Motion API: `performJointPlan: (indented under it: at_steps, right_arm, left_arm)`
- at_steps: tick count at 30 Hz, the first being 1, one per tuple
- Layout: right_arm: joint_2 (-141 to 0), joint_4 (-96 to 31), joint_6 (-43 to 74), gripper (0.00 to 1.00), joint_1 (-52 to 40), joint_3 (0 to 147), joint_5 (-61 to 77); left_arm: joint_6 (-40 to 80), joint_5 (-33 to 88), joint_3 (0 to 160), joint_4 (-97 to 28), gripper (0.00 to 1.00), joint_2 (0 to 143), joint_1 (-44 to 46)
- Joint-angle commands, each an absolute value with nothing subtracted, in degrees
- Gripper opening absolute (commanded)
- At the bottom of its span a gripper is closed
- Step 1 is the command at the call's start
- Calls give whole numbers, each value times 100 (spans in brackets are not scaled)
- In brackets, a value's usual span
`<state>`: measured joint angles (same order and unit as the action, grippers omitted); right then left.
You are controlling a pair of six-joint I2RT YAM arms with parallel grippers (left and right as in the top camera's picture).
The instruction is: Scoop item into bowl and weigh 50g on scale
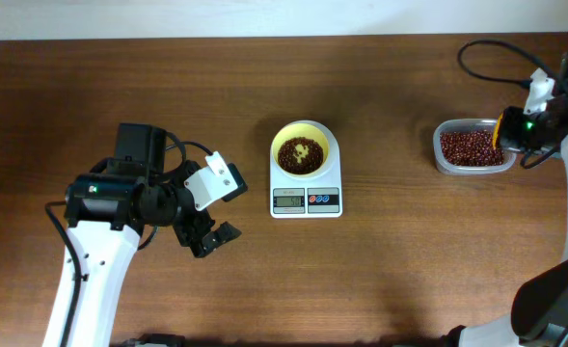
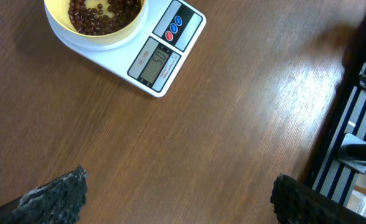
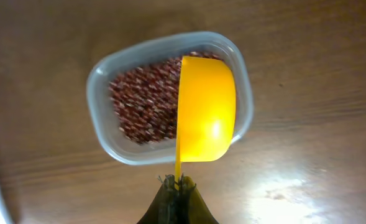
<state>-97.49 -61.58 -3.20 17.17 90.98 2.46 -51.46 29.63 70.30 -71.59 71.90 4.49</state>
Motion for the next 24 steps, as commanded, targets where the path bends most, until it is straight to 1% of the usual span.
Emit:
performJointPlan:
  at_steps: [1,10,15,19,24]
  right_arm:
    - [-9625,-6189,-423,4,1498,9220,-373]
    - [-9653,-6178,-425,4,1144,9218,-403]
    - [-9743,-6055,-425,4,854,9216,-1116]
    - [-9789,-5935,-425,4,633,9216,-1234]
    - [-9789,-5957,-427,4,626,9216,-1435]
  left_arm:
    - [-5238,3063,7102,-7166,99,7166,471]
    - [-5238,3063,7102,-7166,99,7168,473]
    - [-5238,3063,7102,-7166,99,7166,471]
    - [-5238,3063,7102,-7166,99,7166,471]
    - [-5238,3063,7102,-7166,99,7166,471]
